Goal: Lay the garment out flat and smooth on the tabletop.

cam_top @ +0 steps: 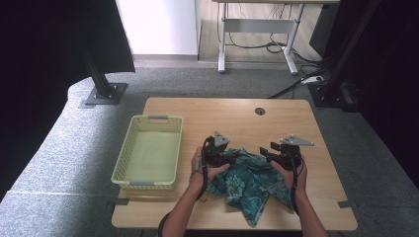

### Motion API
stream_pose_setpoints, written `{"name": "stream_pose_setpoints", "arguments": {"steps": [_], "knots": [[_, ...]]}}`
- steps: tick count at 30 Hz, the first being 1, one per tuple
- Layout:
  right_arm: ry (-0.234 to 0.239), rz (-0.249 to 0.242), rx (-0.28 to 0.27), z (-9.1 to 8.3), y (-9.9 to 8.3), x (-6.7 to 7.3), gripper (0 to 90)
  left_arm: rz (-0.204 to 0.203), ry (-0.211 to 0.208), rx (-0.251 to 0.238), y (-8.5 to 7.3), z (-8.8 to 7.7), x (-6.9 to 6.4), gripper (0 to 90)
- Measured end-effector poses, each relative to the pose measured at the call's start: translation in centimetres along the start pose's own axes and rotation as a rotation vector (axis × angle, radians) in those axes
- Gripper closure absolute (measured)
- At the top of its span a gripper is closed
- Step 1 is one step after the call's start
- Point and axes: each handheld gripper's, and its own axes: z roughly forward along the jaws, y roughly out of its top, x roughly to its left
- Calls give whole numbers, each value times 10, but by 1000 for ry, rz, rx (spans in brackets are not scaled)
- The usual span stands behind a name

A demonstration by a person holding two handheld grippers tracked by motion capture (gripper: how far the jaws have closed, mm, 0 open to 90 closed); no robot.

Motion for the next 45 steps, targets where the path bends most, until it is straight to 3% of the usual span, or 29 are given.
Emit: {"name": "stream_pose_setpoints", "arguments": {"steps": [3, 5, 7, 10, 15, 20, 24, 28, 41, 45], "knots": [[8, -6, -12, -7, -4, 0, 426, 7, 31, -23, -4, -9, -2, 390], [33, -11, -19, -15, -9, 0, 427, 13, 26, -39, -9, -16, -5, 389], [66, -39, -16, -27, -20, 4, 432, 55, 17, -35, -19, -26, -13, 383], [68, -53, -7, -37, -34, 5, 438, 72, 6, -29, -33, -29, -21, 385], [107, -57, 61, -39, -59, 5, 436, 106, -11, 48, -58, -18, -34, 384], [95, -82, 132, -29, -83, 5, 451, 111, -27, 123, -76, 1, -40, 383], [90, -94, 180, -21, -98, 4, 458, 98, -29, 153, -87, 9, -40, 383], [98, -91, 178, -23, -104, 5, 459, 94, -32, 164, -95, 9, -40, 385], [176, -218, 216, -45, -123, 36, 457, 135, -53, 162, -121, -24, -52, 380], [126, -296, 185, -54, -120, 40, 453, 145, -57, 165, -123, -28, -53, 378]]}}
